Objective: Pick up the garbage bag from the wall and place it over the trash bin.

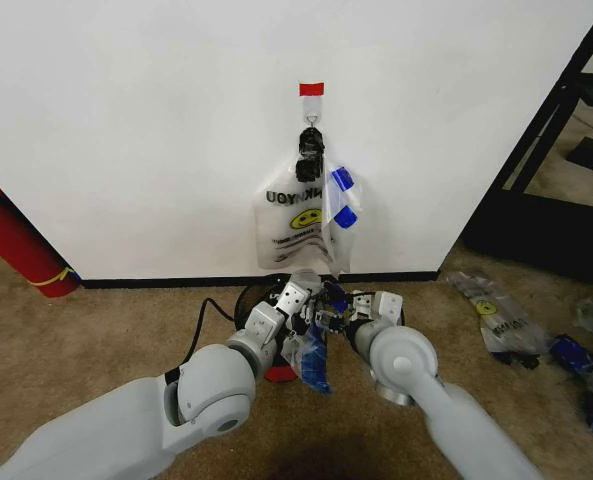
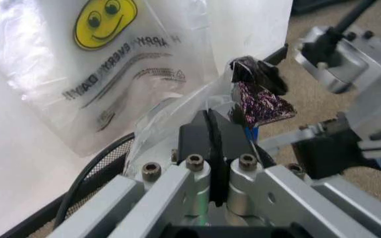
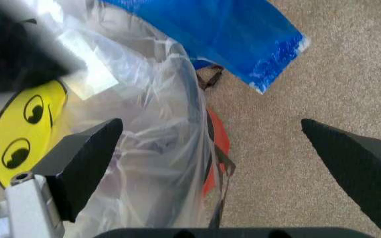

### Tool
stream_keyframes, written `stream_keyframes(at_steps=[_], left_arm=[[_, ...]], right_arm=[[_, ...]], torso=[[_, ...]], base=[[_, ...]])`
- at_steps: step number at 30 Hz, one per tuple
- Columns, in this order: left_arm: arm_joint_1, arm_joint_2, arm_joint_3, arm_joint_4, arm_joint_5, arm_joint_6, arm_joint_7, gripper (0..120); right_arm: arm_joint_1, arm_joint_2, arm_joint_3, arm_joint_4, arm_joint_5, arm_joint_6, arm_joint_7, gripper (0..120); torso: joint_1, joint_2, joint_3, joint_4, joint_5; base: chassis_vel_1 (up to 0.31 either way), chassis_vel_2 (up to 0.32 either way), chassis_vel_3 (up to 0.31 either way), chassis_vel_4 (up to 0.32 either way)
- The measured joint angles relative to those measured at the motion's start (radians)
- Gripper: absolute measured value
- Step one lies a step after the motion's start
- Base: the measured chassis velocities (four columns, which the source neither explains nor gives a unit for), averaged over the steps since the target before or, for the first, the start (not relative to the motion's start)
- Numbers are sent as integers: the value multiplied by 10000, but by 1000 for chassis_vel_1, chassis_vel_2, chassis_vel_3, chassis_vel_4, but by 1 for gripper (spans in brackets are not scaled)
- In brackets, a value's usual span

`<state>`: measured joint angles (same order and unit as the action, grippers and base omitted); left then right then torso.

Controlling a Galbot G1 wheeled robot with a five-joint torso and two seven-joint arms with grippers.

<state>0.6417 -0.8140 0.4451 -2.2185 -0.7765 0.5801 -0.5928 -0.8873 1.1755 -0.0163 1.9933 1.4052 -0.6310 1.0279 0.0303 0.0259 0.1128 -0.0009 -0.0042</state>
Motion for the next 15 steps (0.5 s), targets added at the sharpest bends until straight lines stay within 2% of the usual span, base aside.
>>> stream_keyframes(at_steps=[15], left_arm=[[134,-72,-56,107,47,-66,12,0]], right_arm=[[849,788,-42,-618,1308,-793,2449,97]], torso=[[0,0,0,0,2]], base=[[0,0,0,0]])
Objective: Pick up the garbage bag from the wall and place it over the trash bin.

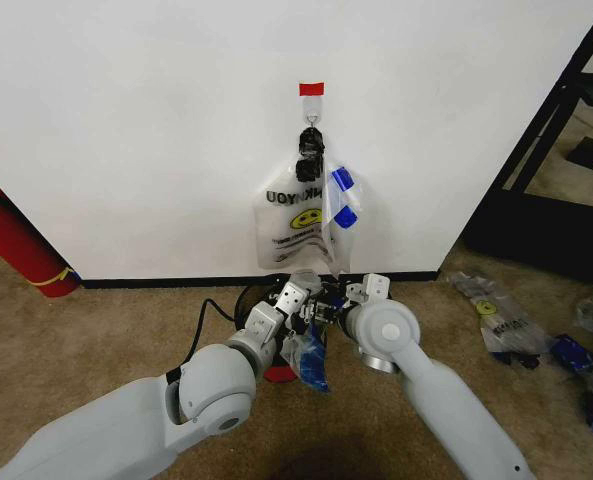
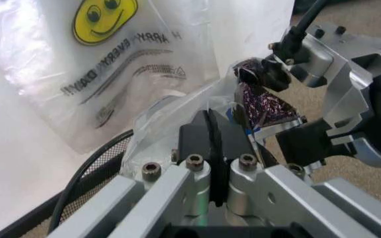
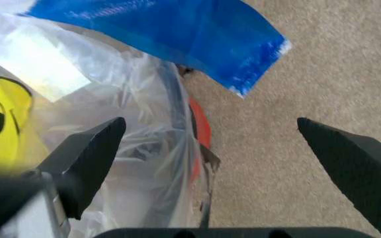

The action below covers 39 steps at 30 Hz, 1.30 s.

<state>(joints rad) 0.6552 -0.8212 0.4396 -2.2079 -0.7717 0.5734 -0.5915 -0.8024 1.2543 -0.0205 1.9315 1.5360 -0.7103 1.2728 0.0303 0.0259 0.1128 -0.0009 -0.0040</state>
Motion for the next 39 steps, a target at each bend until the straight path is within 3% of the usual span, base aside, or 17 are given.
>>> stream_keyframes(at_steps=[13,28,39], left_arm=[[82,-29,-56,14,34,-28,13,0],[202,8,-138,-69,34,-30,12,0],[184,-30,-119,-43,33,-31,1,0]], right_arm=[[389,615,-360,-470,51,-28,659,82],[480,867,-340,-790,652,-192,1399,79],[677,931,-500,-1058,456,-198,1397,43]], torso=[[0,0,0,0,0],[0,0,0,0,1],[-1,0,0,0,1]], base=[[0,0,0,0],[0,0,0,0],[0,0,0,0]])
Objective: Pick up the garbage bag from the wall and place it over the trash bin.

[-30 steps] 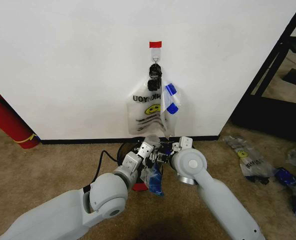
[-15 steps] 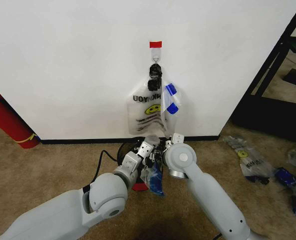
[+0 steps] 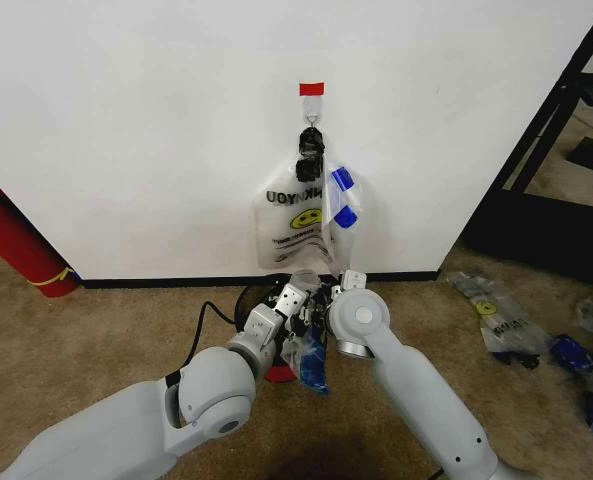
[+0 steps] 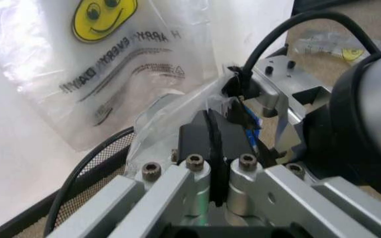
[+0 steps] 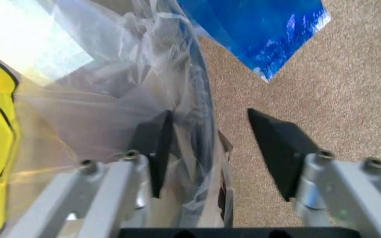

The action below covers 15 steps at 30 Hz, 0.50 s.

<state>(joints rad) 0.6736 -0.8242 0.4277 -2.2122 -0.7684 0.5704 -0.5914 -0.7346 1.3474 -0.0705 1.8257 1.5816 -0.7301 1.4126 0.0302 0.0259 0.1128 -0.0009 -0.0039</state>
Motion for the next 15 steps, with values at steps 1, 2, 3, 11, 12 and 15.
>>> stream_keyframes(at_steps=[1,2,3,11,12,15], left_arm=[[1,0,0,3,0,0,0,0],[3,-1,0,5,0,0,0,0],[5,-3,0,7,0,0,-1,0],[33,5,-8,6,-4,-2,-5,0],[42,9,-16,4,-4,-2,-6,0],[68,25,-29,-8,-5,-2,-7,0]], right_arm=[[10,3,-14,-8,-20,0,-1,41],[20,6,-29,-15,-46,0,-3,34],[37,10,-65,-29,-111,0,-14,31],[72,91,-109,-103,-262,0,-48,4],[63,106,-93,-107,-268,0,-52,0],[26,122,-49,-108,-288,10,-72,0]], torso=[[0,0,0,0,0],[0,0,0,0,0],[0,0,0,0,0],[0,0,0,0,0],[0,0,0,1,0],[0,0,0,1,0]], base=[[0,0,0,0],[0,0,0,0],[0,0,0,0],[0,0,0,0],[0,0,0,0],[0,0,0,0]])
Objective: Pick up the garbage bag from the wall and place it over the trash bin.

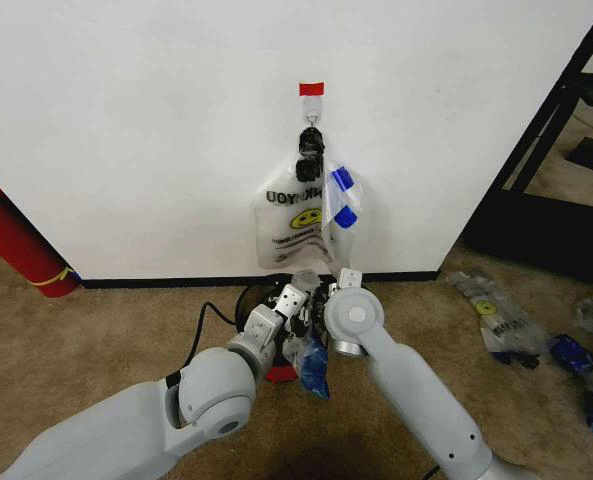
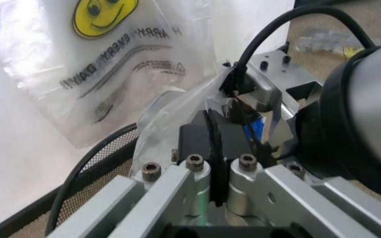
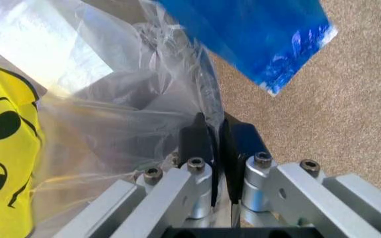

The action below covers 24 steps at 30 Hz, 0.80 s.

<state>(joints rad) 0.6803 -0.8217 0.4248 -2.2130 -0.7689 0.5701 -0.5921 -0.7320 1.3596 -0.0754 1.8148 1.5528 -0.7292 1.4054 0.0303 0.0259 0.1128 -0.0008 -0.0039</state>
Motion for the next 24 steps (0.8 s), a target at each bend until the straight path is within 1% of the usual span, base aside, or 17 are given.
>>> stream_keyframes(at_steps=[6,7,9,12,15,17,19,24], left_arm=[[38,72,-49,-65,-18,-1,-3,0],[7,112,-100,-109,-120,5,-29,0],[-74,127,-173,-152,-322,46,-110,0],[-294,170,-297,-215,-629,108,-226,0],[-385,199,-339,-226,-735,136,-268,0],[-446,265,-481,-185,-982,230,-357,0],[-446,274,-530,-149,-1048,260,-383,0],[-434,412,-850,128,-1399,397,-518,0]], right_arm=[[-156,-31,203,222,-11,232,-86,0],[-295,-145,276,475,-93,446,-313,0],[-488,-304,291,768,-277,564,-566,0],[-989,-732,346,1374,-584,639,-976,0],[-1272,-938,434,1636,-707,647,-1179,0],[-1953,-1320,811,2183,-834,705,-1766,0],[-2085,-1385,905,2302,-864,723,-1934,0],[-3187,-1914,1713,3241,-1103,813,-3502,0]], torso=[[0,0,0,0,0],[0,0,0,-1,0],[0,0,0,-1,0],[0,0,0,-1,0],[0,0,0,-3,1],[0,0,0,-4,3],[0,0,0,-1,2],[0,0,-1,-2,1]], base=[[0,0,0,0],[0,0,0,0],[0,0,0,0],[0,0,0,0],[0,0,0,0],[0,0,0,0],[0,0,0,0],[0,0,0,0]])
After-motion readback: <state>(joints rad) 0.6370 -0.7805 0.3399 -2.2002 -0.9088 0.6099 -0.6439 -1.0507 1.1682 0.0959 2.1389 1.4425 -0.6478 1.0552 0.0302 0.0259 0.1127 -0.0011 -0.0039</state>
